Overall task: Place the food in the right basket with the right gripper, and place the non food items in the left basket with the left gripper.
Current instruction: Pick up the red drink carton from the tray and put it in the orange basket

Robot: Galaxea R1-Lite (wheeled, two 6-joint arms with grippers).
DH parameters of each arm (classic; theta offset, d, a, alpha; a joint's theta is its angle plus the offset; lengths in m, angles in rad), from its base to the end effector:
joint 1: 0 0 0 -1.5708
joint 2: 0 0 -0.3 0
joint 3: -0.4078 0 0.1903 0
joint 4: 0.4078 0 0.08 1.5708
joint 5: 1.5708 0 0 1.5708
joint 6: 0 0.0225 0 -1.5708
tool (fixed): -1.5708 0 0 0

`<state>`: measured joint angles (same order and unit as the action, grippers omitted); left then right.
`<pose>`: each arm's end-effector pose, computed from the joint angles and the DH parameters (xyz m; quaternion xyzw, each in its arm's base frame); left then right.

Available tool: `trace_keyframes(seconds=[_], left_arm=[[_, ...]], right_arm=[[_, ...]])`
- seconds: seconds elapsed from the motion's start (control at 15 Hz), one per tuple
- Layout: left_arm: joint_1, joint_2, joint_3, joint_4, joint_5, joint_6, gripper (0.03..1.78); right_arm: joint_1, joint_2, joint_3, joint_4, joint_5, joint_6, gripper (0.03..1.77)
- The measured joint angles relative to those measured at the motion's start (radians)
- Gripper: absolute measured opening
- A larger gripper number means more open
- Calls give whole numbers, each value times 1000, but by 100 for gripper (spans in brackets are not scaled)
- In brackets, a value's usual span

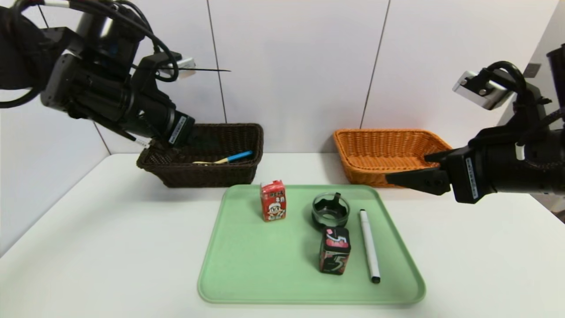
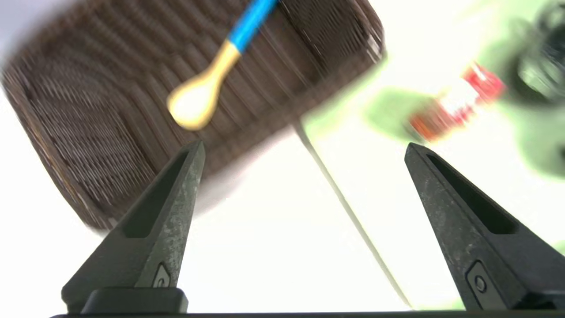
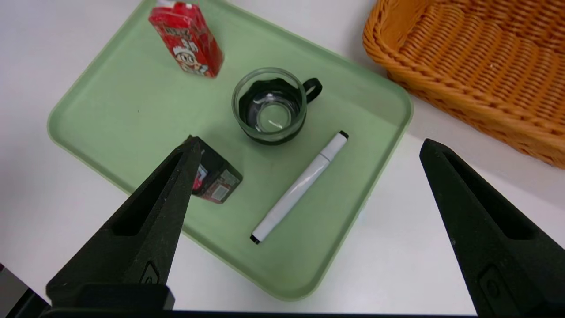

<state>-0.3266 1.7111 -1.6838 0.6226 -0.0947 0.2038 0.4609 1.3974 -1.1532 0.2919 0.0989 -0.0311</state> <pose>0.2836 -0.0983 0.3058 0.1310 0.2953 -0.2294 0.9182 0.1997 0.1016 0.2742 -0.0621 0.2564 0.2704 0.9259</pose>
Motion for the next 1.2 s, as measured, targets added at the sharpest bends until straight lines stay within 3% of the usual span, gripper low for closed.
trace_keyframes(seconds=[0.4, 0.67, 1.0, 1.2], left_arm=[[-32, -274, 364, 3, 4, -73, 166], [-36, -379, 473, 2, 4, -72, 167], [-36, -409, 488, 4, 3, -71, 169], [-36, -413, 499, 2, 3, -69, 169]], right_arm=[[145, 174, -173, -8, -14, 54, 171], [211, 323, -294, -8, -34, 81, 171], [275, 506, -446, 0, -177, 102, 171], [313, 605, -547, 41, -237, 123, 171]])
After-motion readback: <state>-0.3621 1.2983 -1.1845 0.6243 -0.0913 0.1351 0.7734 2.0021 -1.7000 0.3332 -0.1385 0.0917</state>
